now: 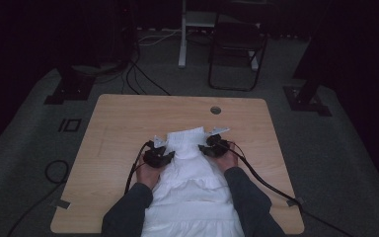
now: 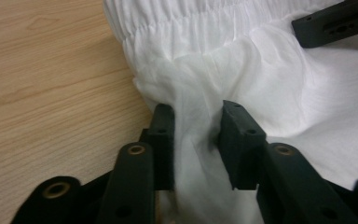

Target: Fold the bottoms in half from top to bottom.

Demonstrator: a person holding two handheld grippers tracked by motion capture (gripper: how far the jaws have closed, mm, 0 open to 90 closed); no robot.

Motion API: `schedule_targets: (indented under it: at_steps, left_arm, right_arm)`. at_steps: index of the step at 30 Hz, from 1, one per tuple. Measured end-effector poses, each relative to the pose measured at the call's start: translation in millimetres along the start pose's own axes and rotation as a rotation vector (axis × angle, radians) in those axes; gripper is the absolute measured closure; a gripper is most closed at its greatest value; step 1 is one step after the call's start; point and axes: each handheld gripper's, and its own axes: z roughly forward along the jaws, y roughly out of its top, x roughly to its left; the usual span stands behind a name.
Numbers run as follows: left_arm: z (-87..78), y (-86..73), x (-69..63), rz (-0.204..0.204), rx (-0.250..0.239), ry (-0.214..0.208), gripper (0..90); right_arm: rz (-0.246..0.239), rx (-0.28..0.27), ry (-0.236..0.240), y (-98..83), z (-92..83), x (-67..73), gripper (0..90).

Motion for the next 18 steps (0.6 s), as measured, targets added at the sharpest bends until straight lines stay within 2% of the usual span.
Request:
schedule_targets:
  at_steps: [2,4,7,10,13,16,18]
  left_arm:
    - [0.0,-0.2,-0.2,-0.021,-0.001,-0.006,71.7]
    - [0.4,-0.6,1.1,-0.059,-0.004,-0.04,78.4]
    - [2.0,3.2,5.2,-0.075,0.006,-0.062,84.7]
    - [1.3,16.8,8.8,-0.045,0.015,-0.051,85.2]
    - [-5.6,39.1,11.8,-0.033,-0.022,-0.042,85.3]
    - [-13.8,64.2,13.2,0.025,-0.063,-0.014,85.3]
    - [-19.7,78.9,15.3,0.043,-0.099,-0.012,85.3]
  right_arm:
    - [0.014,0.001,0.009,-0.3,-0.2,1.6,79.8]
    - [0.029,-0.001,0.019,-0.8,-0.5,0.7,81.1]
    - [0.063,-0.002,0.029,-0.4,-3.0,-4.9,82.0]
    - [0.081,-0.033,0.03,4.7,-12.2,-13.6,82.4]
    - [0.076,-0.067,0.025,15.2,-24.2,-20.4,82.4]
    - [0.075,-0.117,0.013,29.4,-37.3,-26.3,82.5]
    - [0.084,-0.148,0.022,39.8,-46.3,-31.4,82.4]
